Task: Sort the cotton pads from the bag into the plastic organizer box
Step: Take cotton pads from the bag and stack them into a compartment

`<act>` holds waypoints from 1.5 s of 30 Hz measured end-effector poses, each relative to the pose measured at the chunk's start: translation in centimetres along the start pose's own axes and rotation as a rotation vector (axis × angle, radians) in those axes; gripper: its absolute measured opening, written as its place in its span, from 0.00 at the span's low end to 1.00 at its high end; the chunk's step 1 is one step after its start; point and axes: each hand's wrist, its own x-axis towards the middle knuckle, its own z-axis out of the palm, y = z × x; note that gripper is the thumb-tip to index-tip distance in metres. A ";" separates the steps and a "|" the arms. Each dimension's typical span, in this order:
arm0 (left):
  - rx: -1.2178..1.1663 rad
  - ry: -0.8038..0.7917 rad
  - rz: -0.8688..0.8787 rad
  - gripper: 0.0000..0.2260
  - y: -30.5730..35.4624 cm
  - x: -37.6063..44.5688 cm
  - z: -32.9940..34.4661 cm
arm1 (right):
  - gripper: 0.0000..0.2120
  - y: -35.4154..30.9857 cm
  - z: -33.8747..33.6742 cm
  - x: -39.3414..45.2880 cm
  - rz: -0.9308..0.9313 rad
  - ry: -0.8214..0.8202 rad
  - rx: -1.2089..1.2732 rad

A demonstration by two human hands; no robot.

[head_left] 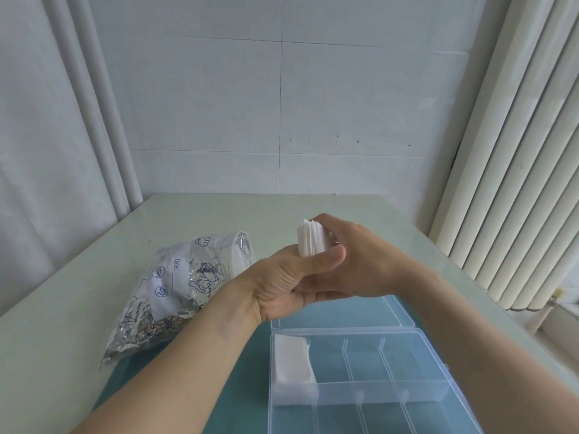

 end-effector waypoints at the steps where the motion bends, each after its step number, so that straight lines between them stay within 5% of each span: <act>1: 0.009 0.007 0.003 0.23 -0.1 0.1 0.2 | 0.31 0.0 0.0 0.0 -0.001 -0.004 0.006; 5: -0.031 0.025 0.013 0.23 0.1 0.2 0.1 | 0.41 -0.1 0.2 -0.2 -0.036 0.020 0.043; 9: -0.059 0.028 0.015 0.28 0.4 0.0 -0.1 | 0.37 -0.1 0.2 -0.2 -0.064 0.049 0.032; 13: 0.007 0.047 -0.008 0.27 0.2 0.1 0.0 | 0.53 0.0 0.4 -0.1 -0.061 0.023 -0.014; 17: 0.019 0.061 -0.046 0.16 0.3 -0.3 0.2 | 0.39 -0.1 0.2 -0.1 -0.104 0.080 0.097; 23: 0.194 0.022 -0.012 0.13 0.4 -0.4 0.9 | 0.53 0.8 -1.7 -0.9 -0.084 -0.176 0.349; 26: 0.341 0.157 0.018 0.12 0.3 -0.1 0.9 | 0.39 0.5 -2.1 -1.1 -0.027 -0.055 0.516; 31: 0.396 0.191 0.080 0.09 0.0 0.2 1.6 | 0.12 0.0 -0.1 -0.2 -0.026 0.097 0.447; 45: 0.300 0.209 -0.014 0.08 0.6 -0.2 1.5 | 0.04 -0.3 0.3 0.0 -0.060 0.198 0.411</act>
